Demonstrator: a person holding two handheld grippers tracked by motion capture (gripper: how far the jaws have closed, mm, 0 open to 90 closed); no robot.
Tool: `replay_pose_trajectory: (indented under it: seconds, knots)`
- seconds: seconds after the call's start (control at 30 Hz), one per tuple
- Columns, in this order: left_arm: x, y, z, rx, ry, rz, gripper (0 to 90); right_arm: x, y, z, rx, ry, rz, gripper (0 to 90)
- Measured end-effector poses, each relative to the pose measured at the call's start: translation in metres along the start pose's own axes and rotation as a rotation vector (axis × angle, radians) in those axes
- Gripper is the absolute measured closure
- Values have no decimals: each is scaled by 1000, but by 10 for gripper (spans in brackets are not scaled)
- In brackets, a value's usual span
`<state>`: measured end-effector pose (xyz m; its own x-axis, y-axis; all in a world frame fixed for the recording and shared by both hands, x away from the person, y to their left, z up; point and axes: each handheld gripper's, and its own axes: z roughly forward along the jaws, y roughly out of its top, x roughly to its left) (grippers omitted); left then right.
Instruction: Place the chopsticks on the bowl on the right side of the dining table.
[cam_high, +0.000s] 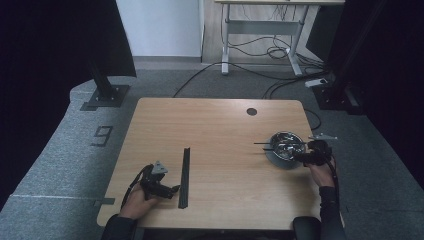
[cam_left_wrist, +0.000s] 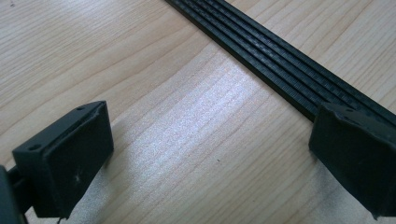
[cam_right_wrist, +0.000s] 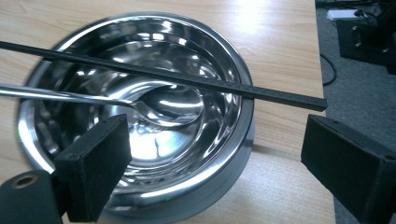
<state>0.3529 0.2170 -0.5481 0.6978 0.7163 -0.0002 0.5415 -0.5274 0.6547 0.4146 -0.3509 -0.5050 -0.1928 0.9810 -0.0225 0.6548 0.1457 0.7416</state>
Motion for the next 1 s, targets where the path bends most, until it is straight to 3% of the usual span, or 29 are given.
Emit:
replay_pose_trajectory:
  seconds: [0.2, 0.37, 0.77, 1.0]
  knots:
    - [0, 0, 0, 0, 0, 0, 0, 1, -1, -10, -16, 18, 4, 63]
    - [0, 0, 0, 0, 0, 0, 0, 6, -7, -17, -4, 28, -48, 28]
    - [0, 0, 0, 0, 0, 1, 0, 11, -29, -29, 47, 68, -109, 0]
    - [0, 0, 0, 0, 1, 1, 0, 18, -39, -42, 45, 86, -124, 0]
